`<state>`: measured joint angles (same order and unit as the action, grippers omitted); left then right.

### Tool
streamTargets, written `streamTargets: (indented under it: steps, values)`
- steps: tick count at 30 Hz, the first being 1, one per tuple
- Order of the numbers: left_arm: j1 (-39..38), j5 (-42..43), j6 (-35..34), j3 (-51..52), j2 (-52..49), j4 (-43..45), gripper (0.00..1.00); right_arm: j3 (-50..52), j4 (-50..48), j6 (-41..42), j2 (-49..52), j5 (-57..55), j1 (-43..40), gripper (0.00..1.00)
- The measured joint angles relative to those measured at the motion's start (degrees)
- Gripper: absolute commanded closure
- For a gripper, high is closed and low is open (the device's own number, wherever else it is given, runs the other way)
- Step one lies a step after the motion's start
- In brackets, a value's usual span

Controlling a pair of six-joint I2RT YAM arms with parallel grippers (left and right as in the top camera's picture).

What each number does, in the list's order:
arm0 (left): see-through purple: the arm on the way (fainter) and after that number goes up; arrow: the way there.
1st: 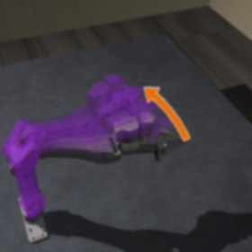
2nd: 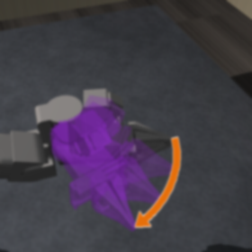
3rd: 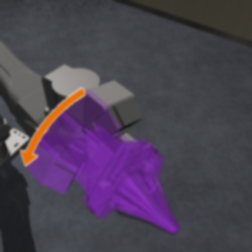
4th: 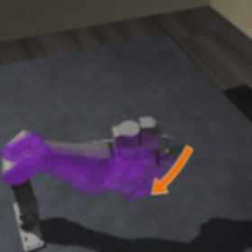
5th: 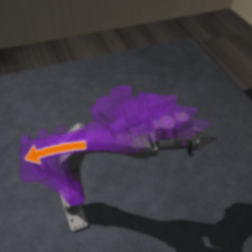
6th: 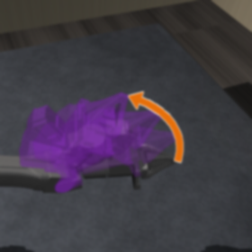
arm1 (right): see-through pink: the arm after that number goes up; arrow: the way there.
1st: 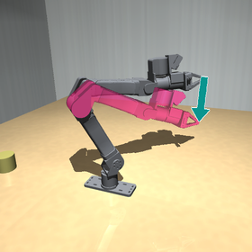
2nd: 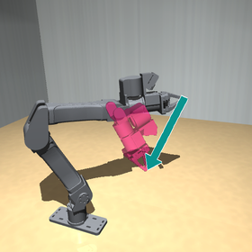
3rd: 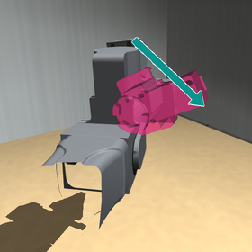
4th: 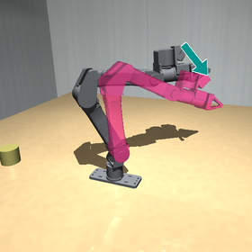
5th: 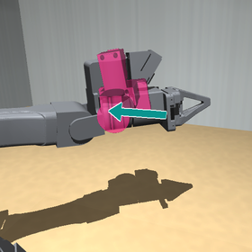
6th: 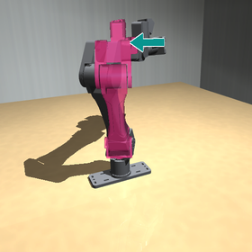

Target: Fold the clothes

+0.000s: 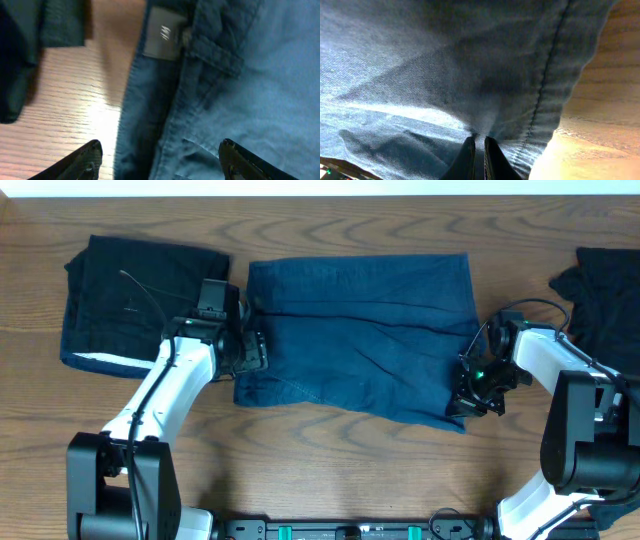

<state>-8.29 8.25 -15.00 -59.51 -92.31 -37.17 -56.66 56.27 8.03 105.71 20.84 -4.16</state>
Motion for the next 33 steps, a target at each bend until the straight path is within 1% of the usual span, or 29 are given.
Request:
streamTargets:
  steps: [4, 9, 10, 11, 12, 13, 14, 17, 20, 27, 29, 33]
  values:
    - [0.0, 1.99, 0.02, 0.02, 0.0, -0.09, 0.28, 0.04, -0.02, 0.0, -0.02, 0.04, 0.0, 0.92]
    - [0.0, 3.91, 0.26, 1.49, -0.17, 0.46, 0.31, 0.07, -0.02, 0.0, -0.02, 0.02, 0.0, 0.92]
    - [0.0, 4.09, 0.28, 2.21, -0.31, 1.16, 0.35, 0.07, -0.02, 0.0, -0.02, 0.02, 0.0, 0.92]
    - [0.0, 4.31, 0.37, 3.08, -0.72, 1.77, 0.42, 0.07, -0.02, 0.0, -0.02, 0.0, 0.0, 0.92]
    - [0.0, 4.5, 0.26, 3.72, -1.14, 2.19, 0.53, 0.07, -0.02, 0.0, -0.02, 0.02, 0.0, 0.92]
    - [0.0, 4.72, 0.74, 4.35, -1.66, 2.56, 0.66, 0.07, -0.02, 0.0, -0.02, 0.0, 0.0, 0.92]
    - [0.0, 4.72, 0.63, 4.63, -1.92, 2.67, 0.74, 0.07, -0.02, 0.0, -0.02, 0.02, 0.0, 0.92]
    - [0.2, 4.98, 1.05, 4.9, -2.21, 2.54, 0.86, 0.07, -0.02, 0.0, -0.02, 0.0, 0.0, 0.92]
    - [1.2, 5.38, 0.68, 4.83, -1.46, -0.02, 0.91, 0.07, -0.02, 0.0, -0.02, -0.02, 0.0, 0.92]
    - [1.92, 5.35, -1.53, 4.83, 1.79, -9.35, 0.89, 0.07, -0.02, 0.5, -0.04, -0.74, 0.0, 0.92]
    - [1.92, 4.72, -1.86, 5.11, 1.79, -9.35, 0.88, 0.07, -0.02, 0.61, -0.04, -0.87, 0.0, 0.92]
    - [1.92, 3.58, -2.34, 8.7, 1.86, -5.97, 0.86, 0.09, -0.02, 0.7, -0.09, -1.03, 0.0, 0.93]
